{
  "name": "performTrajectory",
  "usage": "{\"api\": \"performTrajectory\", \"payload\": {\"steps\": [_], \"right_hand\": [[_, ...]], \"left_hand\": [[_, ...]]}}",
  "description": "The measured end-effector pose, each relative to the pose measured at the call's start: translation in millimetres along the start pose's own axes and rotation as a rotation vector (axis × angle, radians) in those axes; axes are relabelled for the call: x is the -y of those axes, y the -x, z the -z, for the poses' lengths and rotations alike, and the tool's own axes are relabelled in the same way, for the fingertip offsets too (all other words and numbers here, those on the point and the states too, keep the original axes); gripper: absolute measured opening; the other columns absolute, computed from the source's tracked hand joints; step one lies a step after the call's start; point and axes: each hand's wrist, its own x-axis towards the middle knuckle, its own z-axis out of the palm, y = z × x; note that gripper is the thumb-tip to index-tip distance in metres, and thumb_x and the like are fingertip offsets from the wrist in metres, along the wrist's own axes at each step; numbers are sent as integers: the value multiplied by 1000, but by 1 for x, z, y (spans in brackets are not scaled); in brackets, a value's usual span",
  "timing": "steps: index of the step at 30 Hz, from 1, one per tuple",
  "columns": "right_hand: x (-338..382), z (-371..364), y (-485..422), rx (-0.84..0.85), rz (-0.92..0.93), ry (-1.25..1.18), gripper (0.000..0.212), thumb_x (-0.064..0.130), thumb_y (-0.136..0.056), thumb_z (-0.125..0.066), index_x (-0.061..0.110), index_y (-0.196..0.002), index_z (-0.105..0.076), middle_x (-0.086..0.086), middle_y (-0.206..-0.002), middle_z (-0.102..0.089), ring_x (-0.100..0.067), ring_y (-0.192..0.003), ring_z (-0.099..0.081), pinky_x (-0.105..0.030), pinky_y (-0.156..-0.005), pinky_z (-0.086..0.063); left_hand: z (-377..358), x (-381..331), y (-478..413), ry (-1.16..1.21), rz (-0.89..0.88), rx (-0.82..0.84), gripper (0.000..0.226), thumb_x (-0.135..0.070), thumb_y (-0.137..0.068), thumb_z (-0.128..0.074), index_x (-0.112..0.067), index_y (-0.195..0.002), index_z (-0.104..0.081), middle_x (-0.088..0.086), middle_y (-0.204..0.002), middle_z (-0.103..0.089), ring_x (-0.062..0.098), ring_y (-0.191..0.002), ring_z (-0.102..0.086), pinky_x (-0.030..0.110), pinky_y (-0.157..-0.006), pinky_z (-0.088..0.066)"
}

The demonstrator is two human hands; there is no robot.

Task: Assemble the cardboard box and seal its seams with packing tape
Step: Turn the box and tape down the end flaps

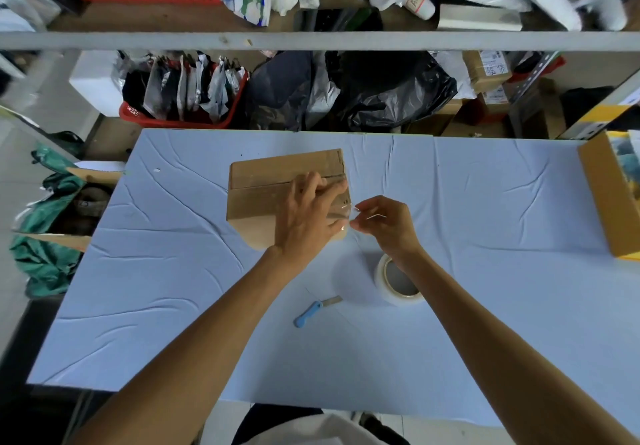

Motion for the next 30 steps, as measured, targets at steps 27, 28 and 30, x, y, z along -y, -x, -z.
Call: {"api": "performTrajectory", "payload": {"steps": [27, 28, 30], "right_hand": [[32, -47, 30, -262, 69, 63, 22, 15, -86, -55, -1, -72, -63, -14, -58, -56, -11, -49, -39, -26, -46, -35], [36, -49, 28, -268, 43, 27, 24, 18, -85, -57, -1, -71, -62, -13, -55, -52, -9, -48, -36, -25, -45, -32], [41, -54, 25, -279, -13, -28, 20, 21, -85, -60, 3, -89, -67, -6, -66, -61, -6, -57, -50, -26, -54, -44]], "left_hand": [[-15, -4, 6, 20, 96, -8, 50, -32, -75, -77, -27, -121, -60, 7, -116, -59, 29, -101, -58, 37, -59, -55], [-15, -4, 5, 38, 84, -43, 46, -30, -76, -76, -25, -119, -62, 6, -113, -60, 29, -100, -59, 35, -58, -55], [-15, -3, 5, 67, 46, -114, 38, -27, -79, -73, -24, -116, -65, 4, -107, -64, 27, -99, -62, 32, -57, -55]]}}
